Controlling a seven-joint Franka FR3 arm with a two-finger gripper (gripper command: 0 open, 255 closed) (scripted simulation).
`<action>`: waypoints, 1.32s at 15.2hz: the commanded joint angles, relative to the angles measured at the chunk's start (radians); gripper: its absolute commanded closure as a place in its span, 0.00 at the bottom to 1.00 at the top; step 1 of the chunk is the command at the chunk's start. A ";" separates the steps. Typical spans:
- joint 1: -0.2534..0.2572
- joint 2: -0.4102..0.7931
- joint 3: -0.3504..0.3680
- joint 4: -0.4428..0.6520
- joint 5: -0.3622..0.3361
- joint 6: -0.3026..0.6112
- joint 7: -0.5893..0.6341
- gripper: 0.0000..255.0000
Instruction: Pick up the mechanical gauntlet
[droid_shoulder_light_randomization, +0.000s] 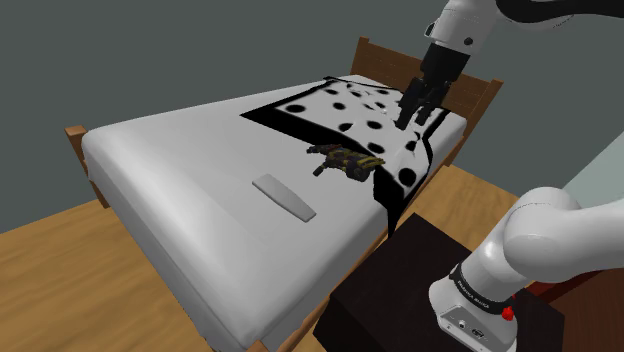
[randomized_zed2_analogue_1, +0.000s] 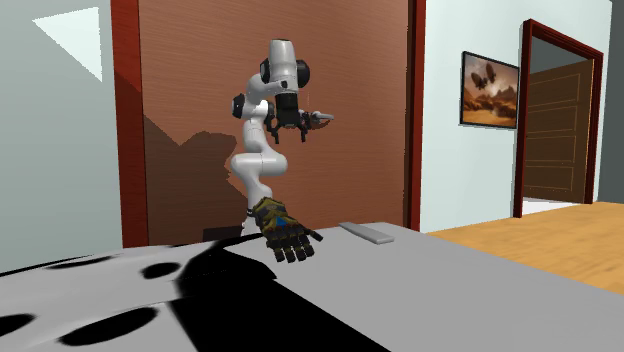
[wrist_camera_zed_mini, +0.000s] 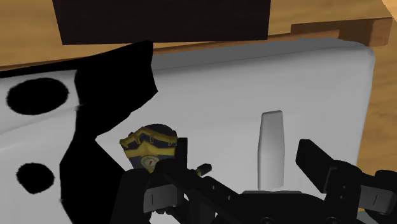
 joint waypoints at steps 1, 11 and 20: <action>0.000 0.000 0.000 0.000 0.000 0.000 0.000 0.00; -0.016 0.399 -0.121 0.099 -0.006 0.154 -0.188 0.00; -0.031 0.796 -0.186 0.301 0.043 0.207 -0.353 0.00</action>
